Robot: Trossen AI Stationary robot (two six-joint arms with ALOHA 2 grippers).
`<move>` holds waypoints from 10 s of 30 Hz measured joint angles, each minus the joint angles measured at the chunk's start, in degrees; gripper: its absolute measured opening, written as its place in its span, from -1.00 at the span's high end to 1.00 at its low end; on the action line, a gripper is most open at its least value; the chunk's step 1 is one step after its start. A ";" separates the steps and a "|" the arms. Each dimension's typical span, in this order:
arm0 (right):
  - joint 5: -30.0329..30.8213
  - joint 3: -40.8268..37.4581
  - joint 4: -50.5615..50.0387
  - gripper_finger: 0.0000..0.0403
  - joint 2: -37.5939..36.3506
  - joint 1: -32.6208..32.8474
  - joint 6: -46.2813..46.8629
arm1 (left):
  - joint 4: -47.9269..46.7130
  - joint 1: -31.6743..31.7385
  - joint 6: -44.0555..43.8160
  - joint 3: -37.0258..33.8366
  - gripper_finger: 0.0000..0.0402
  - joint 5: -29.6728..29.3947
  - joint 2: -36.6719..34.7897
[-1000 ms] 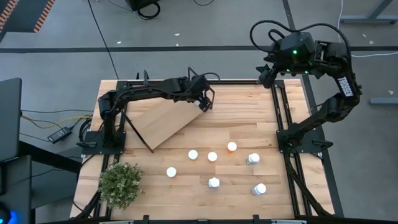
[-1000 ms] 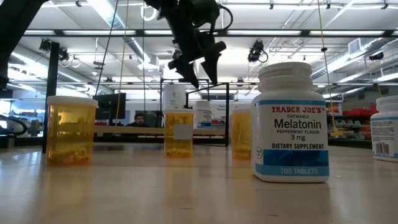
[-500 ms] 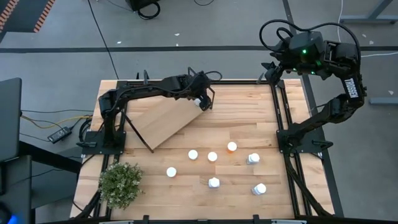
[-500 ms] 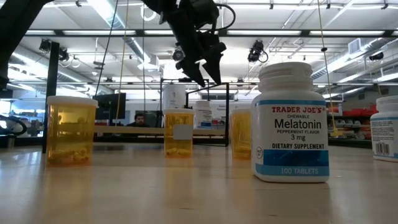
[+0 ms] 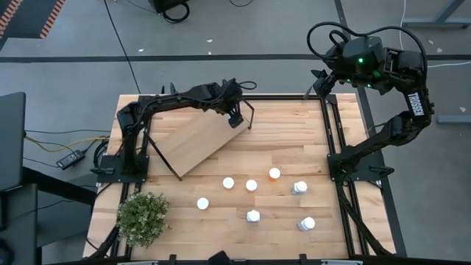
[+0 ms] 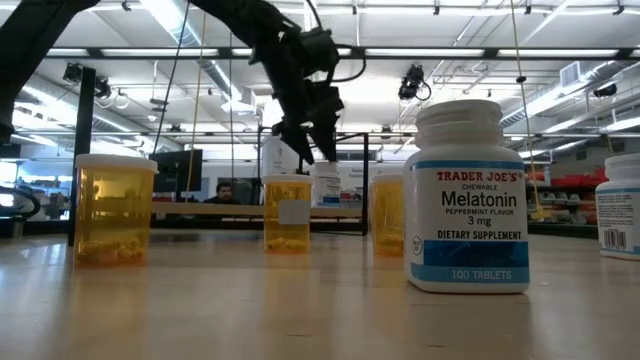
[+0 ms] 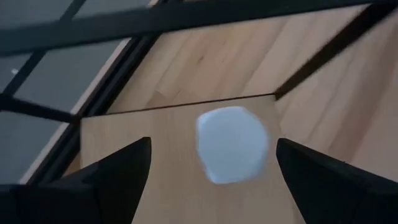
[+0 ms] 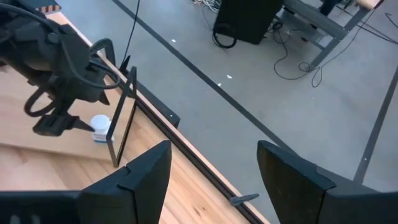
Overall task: Pick and place medicine bottles onto shelf by color
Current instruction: Put the white pill bottle on the shelf, then put the orange pill bottle on the shelf
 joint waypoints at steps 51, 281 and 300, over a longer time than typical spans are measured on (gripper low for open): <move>-0.03 0.00 -0.04 -0.22 0.02 0.00 1.32 | -2.32 -3.45 -5.82 -2.89 -0.04 -1.18 2.99; -3.47 0.00 -1.49 -0.22 -3.58 2.64 2.09 | -14.62 7.87 3.31 4.24 -0.41 2.59 3.01; -3.49 0.00 -1.49 -0.22 -3.61 2.64 2.55 | -20.87 3.53 -4.19 4.19 -0.66 2.32 -9.04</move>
